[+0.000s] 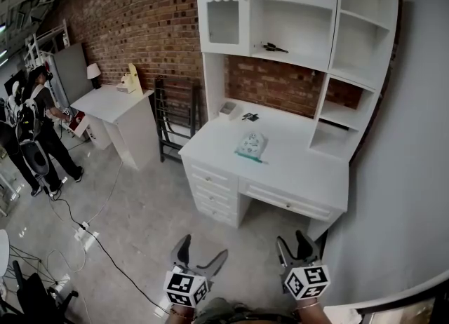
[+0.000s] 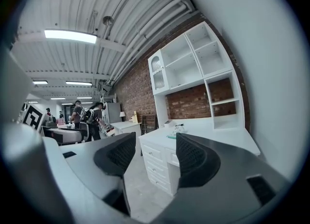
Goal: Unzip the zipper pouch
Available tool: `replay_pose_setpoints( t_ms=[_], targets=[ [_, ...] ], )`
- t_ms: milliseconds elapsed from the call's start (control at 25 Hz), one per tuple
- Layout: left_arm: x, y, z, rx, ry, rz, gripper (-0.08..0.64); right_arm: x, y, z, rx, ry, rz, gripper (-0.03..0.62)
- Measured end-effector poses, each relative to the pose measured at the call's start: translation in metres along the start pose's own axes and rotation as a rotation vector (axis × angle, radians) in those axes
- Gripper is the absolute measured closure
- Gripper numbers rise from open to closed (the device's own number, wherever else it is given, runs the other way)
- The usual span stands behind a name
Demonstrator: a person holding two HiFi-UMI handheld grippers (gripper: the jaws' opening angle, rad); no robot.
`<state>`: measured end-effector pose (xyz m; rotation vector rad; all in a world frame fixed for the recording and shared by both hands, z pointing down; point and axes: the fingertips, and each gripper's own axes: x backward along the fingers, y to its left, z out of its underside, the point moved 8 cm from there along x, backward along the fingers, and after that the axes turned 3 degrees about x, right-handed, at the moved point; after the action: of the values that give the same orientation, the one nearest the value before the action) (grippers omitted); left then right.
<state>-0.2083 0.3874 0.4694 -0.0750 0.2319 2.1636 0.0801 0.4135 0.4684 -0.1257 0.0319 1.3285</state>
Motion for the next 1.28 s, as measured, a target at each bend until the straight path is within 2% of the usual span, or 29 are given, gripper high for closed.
replay_pose_setpoints(
  t_ms=[160,240,360,520,680,960,1280],
  targets=[
    [-0.005,-0.003,0.001,0.009,-0.011,0.019,0.034,-0.004,-0.005,0.000,0.006,-0.008,-0.003,0.300],
    [-0.007,-0.005,0.001,0.010,-0.015,0.033,0.011,-0.007,-0.007,-0.001,-0.002,-0.007,-0.023,0.246],
    [-0.011,-0.010,-0.001,-0.007,-0.024,0.052,-0.006,-0.012,-0.007,0.001,-0.013,-0.001,-0.062,0.141],
    [-0.013,-0.019,0.002,-0.038,-0.023,0.065,-0.009,-0.011,-0.006,0.008,-0.011,0.012,-0.094,0.076],
    [-0.017,-0.019,0.002,-0.023,-0.019,0.053,-0.009,-0.012,-0.006,0.009,0.001,0.003,-0.100,0.060],
    [-0.020,-0.015,-0.004,-0.084,-0.042,0.045,-0.008,-0.016,-0.015,0.007,0.026,-0.005,-0.075,0.061],
    [-0.055,-0.002,-0.009,-0.102,-0.044,0.053,-0.008,-0.043,-0.032,0.008,0.053,-0.014,-0.058,0.065]
  ],
)
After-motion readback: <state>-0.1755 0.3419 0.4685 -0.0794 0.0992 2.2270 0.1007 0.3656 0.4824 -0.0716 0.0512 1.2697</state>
